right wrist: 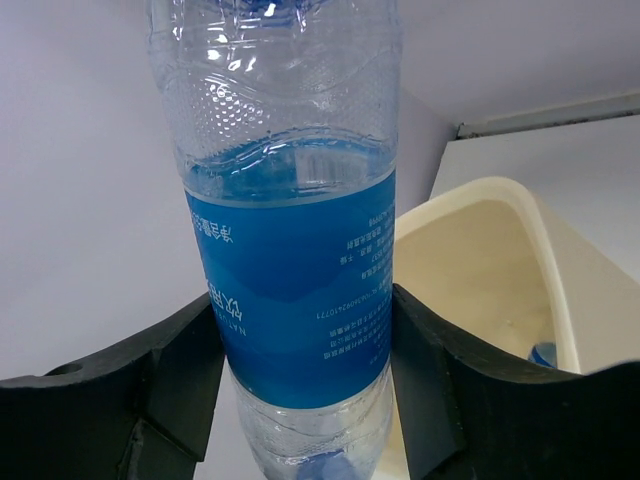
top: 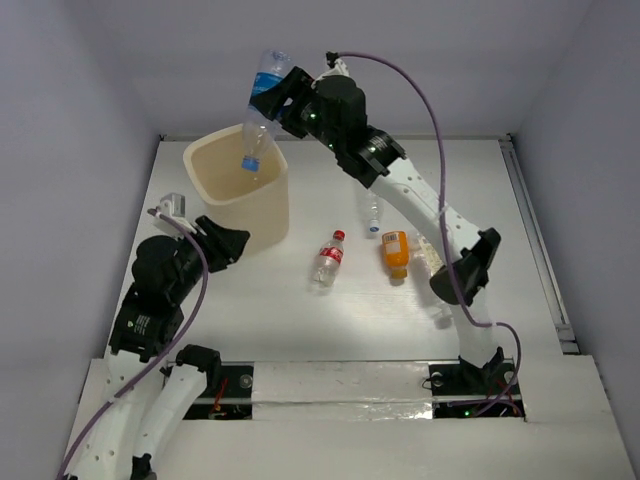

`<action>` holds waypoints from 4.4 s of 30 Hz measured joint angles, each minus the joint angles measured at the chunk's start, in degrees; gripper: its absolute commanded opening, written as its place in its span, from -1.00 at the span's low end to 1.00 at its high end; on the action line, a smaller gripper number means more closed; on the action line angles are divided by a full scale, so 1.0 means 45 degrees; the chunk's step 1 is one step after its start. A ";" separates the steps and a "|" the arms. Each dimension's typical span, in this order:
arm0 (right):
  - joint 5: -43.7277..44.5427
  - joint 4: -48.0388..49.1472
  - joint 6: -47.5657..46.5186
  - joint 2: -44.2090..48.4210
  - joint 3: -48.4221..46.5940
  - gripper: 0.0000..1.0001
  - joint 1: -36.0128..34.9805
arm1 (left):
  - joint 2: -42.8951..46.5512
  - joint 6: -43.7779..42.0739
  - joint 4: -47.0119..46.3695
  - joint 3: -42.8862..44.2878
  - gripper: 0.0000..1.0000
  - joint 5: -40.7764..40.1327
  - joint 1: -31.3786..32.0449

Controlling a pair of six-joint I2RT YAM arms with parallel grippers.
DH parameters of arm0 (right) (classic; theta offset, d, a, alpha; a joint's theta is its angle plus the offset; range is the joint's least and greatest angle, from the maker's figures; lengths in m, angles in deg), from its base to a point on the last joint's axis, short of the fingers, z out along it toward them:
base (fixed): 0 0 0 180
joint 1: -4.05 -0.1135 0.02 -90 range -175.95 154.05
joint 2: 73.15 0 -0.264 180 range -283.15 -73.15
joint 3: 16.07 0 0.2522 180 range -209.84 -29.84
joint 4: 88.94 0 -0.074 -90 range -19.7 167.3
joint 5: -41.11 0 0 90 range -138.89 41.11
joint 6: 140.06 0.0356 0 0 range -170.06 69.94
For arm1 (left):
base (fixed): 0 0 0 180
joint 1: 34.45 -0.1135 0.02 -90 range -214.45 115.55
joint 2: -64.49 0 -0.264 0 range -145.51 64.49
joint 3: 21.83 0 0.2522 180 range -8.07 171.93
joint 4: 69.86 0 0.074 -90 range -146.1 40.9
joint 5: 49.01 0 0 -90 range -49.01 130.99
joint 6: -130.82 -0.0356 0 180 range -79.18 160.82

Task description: Put the plastic bottles in the bin

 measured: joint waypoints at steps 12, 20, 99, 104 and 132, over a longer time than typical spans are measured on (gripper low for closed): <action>0.0330 -0.0044 0.0204 -0.2963 -0.1588 0.69 -0.0219 | 0.0792 0.1185 0.0627 -0.2642 -0.14 0.2409 0.0321; 0.0636 0.0029 -0.1282 -0.2958 -0.1588 0.99 -0.0709 | -0.0049 0.1447 -0.0374 -0.2866 -0.11 0.2662 0.1326; 0.1690 -0.1477 -0.5921 0.4974 1.6772 0.17 0.3560 | -0.8072 -0.1205 -0.0937 0.6795 -0.08 -0.5255 0.5644; 0.1462 -0.1656 -0.5892 0.6275 1.6825 0.15 0.3560 | -0.8398 -0.1875 -0.0767 0.8310 -0.07 -0.5056 0.2905; -0.1447 -0.0947 -0.3123 0.3011 0.4512 0.15 0.0661 | -0.6824 -0.2618 0.0185 0.7805 0.67 -0.3303 -0.0049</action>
